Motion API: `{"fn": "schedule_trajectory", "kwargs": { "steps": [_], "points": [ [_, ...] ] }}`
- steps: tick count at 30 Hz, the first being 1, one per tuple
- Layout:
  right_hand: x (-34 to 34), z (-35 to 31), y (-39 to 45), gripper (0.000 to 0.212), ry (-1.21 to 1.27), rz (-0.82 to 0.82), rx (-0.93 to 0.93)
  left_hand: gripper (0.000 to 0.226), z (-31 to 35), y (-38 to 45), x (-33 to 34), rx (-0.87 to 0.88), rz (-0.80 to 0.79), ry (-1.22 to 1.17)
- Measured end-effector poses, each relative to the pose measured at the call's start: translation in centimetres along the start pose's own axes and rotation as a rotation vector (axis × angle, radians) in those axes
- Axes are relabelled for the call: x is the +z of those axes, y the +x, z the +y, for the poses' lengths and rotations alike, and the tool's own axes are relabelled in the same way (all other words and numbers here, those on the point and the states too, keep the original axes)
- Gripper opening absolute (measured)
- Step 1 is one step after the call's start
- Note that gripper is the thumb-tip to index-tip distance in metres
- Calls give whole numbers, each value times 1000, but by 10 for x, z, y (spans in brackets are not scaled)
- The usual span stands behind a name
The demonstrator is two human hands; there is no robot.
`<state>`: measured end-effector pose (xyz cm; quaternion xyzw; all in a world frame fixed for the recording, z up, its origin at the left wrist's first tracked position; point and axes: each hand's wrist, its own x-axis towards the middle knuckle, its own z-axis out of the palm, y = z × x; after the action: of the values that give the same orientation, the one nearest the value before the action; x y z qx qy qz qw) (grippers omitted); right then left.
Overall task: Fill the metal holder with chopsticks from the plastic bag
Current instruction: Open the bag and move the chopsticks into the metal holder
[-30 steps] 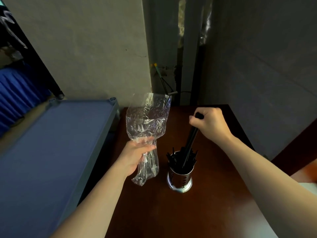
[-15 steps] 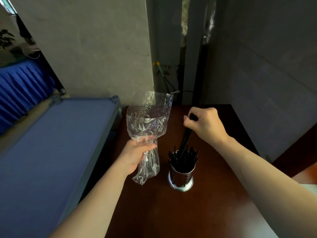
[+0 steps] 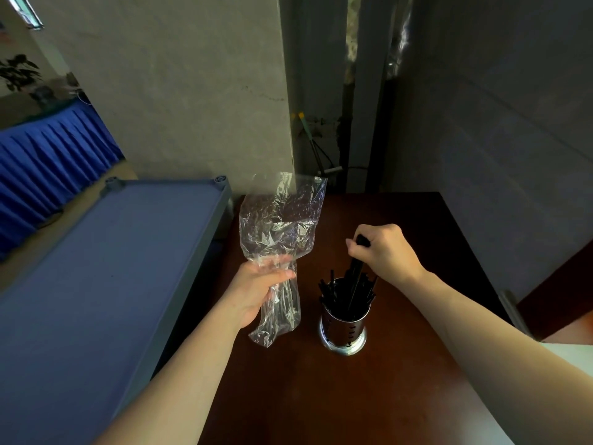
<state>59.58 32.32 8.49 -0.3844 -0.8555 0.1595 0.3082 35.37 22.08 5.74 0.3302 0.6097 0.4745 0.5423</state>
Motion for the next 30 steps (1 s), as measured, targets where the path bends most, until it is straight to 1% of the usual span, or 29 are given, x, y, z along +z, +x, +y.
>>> {"fn": "schedule_trajectory", "kwargs": {
  "steps": [6,10,14,19,24,27,29,30],
  "points": [
    [12,6,-9,28,-126,-134,-41,31,-3,0,-1,-7,15,-21],
    [15,11,-10,25,-142,-318,-70,30,-5,0,-2,-16,20,-23],
    [16,19,-11,24,-188,-447,-46,31,-5,1,-1,-14,18,-15],
    [22,22,-12,23,-250,-554,-16,31,-5,3,2,-4,5,-6],
    [31,25,-19,32,-405,-562,-33,31,-1,5,7,-3,-6,0],
    [31,27,-23,48,-465,-527,22,30,1,6,10,-3,-13,-5],
    [24,31,-27,63,-404,-453,98,29,2,7,11,-5,-18,-12],
    [19,34,-32,70,-328,-370,156,29,3,8,11,-4,-20,-17]
  ]
}}
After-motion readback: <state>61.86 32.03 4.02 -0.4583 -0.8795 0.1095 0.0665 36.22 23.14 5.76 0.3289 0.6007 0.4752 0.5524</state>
